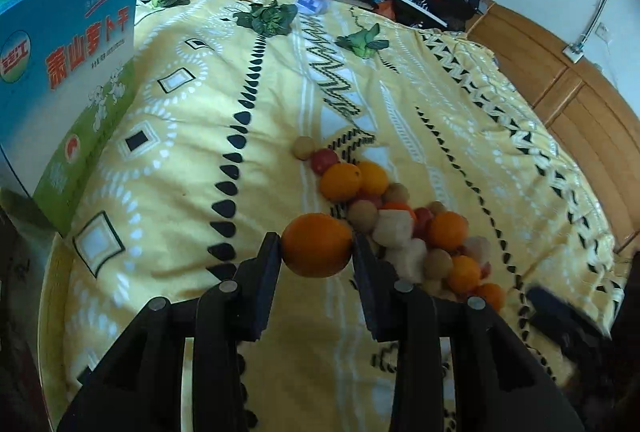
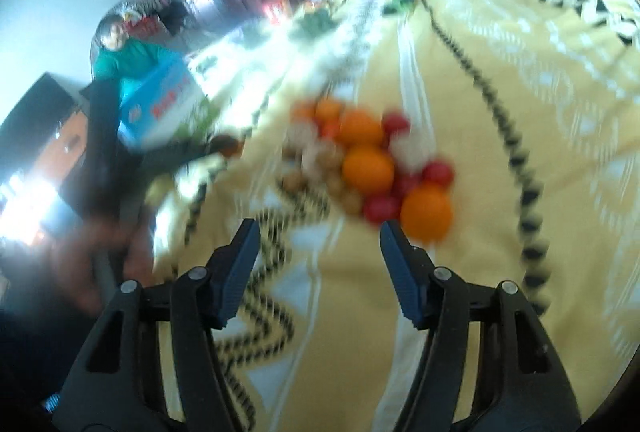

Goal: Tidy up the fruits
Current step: 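Close the right gripper on an orange while the left gripper lifts its orange, then carry both held oranges over to the steel bowl and lower them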

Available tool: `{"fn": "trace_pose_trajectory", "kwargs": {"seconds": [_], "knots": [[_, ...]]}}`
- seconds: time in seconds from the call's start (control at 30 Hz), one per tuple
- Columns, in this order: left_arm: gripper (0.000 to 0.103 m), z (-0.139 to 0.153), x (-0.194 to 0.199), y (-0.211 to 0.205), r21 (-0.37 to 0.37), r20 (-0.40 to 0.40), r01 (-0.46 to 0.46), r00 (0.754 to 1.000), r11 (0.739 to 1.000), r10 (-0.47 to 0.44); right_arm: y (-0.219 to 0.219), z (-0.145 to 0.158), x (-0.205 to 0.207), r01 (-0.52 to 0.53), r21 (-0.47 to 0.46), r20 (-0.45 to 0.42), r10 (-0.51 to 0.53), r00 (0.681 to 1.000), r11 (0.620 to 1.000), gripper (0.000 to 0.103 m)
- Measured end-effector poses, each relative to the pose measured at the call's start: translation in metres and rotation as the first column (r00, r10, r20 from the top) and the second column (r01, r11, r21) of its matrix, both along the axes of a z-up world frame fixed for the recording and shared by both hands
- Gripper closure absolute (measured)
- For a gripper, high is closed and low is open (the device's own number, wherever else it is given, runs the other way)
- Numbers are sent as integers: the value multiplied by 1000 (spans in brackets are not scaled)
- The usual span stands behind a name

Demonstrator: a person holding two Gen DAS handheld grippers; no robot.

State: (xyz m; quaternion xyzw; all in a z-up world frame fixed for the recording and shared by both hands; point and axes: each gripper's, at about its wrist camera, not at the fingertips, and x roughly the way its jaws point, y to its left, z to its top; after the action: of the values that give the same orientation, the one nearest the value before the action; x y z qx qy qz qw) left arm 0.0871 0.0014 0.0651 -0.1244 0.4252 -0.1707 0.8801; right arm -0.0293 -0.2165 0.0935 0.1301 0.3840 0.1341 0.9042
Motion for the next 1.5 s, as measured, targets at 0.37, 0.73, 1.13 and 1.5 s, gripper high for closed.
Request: {"fn": "trace_pose_trajectory", "kwargs": {"seconds": [0.37,0.73,1.13,1.5], "knots": [[66,-3,-20,4,-43,-37,38,999,998,-39,-41,-24,25,66,-66,-130,-74,989,996,40],[66,9,-38,-2,-37,-26,63,998,997,-64,-20,-50,33,-17,-143,-166,-7,986,990,59],[66,70,-76,19,-20,121,35,992,999,-32,11,35,-16,-21,-164,84,35,996,986,64],[66,148,-139,137,19,305,-215,931,976,199,127,122,-21,-239,-136,233,265,936,961,64]]}}
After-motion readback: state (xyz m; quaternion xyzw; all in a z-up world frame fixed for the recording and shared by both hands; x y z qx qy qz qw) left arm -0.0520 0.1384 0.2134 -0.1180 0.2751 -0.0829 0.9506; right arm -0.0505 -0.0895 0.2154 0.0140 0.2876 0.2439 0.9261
